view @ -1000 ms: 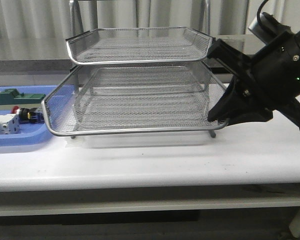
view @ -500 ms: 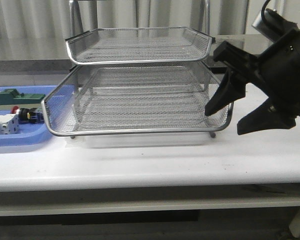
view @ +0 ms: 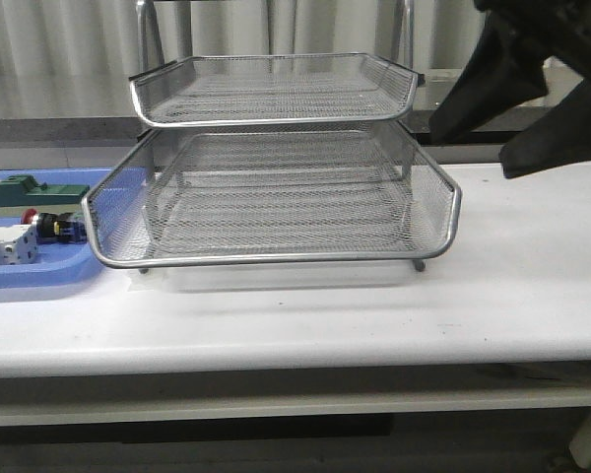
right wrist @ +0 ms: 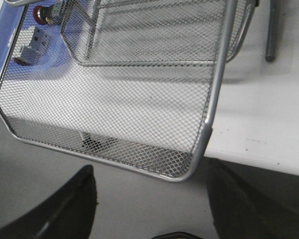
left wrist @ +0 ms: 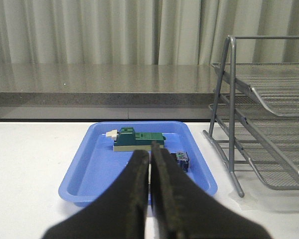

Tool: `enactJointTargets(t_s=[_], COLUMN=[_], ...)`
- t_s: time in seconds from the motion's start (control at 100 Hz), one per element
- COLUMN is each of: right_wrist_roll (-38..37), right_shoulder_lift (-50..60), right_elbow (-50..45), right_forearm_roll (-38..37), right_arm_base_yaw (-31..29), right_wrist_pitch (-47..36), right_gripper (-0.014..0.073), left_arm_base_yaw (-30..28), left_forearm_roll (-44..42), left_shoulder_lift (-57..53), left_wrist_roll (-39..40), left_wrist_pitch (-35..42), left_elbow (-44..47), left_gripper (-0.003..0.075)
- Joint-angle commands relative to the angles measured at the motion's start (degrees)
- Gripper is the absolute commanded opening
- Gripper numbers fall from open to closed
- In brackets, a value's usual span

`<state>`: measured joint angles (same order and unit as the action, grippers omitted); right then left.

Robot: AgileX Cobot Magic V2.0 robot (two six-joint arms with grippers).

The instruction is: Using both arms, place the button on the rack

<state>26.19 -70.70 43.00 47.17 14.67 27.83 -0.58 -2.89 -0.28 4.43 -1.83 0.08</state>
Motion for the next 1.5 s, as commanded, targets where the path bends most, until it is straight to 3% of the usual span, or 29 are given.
enactJointTargets(t_s=[0.0, 0.16, 0.27, 0.45, 0.93, 1.05, 1.29, 1.49], right_wrist_roll=[-5.0, -17.8, -28.5, -40.6, -44.5, -44.5, -44.5, -44.5], right_shoulder_lift=[4.4, 9.8, 13.2, 18.7, 32.6, 33.6, 33.6, 33.6], right_elbow=[1.5, 1.6, 1.6, 1.6, 1.6, 1.6, 1.6, 1.6], right_forearm_roll=[-7.2, -24.4, -40.2, -56.5, -59.1, -59.4, -59.4, -59.4], right_arm_base_yaw=[-0.4, -0.4, -0.4, -0.4, -0.4, -0.4, -0.4, -0.4], right_wrist_pitch=[-0.3, 2.7, 7.3, 15.3, 19.7, 20.3, 20.4, 20.2], right_gripper=[0.0486, 0.0486, 0.0486, 0.0486, 0.0473, 0.0337, -0.0069, -0.0068], left_arm_base_yaw=[-0.2, -0.2, -0.2, -0.2, -0.2, -0.2, -0.2, -0.2], left_forearm_roll=[0.4, 0.4, 0.4, 0.4, 0.4, 0.4, 0.4, 0.4], left_shoulder_lift=[-2.0, -2.0, -2.0, -2.0, -2.0, -2.0, -2.0, -2.0], left_wrist_roll=[0.4, 0.4, 0.4, 0.4, 0.4, 0.4, 0.4, 0.4], left_wrist_pitch=[5.0, 5.0, 5.0, 5.0, 5.0, 5.0, 5.0, 5.0], left_elbow=[2.7, 2.7, 2.7, 2.7, 2.7, 2.7, 2.7, 2.7], left_gripper=[0.0004, 0.0004, 0.0004, 0.0004, 0.0004, 0.0004, 0.0004, 0.0004])
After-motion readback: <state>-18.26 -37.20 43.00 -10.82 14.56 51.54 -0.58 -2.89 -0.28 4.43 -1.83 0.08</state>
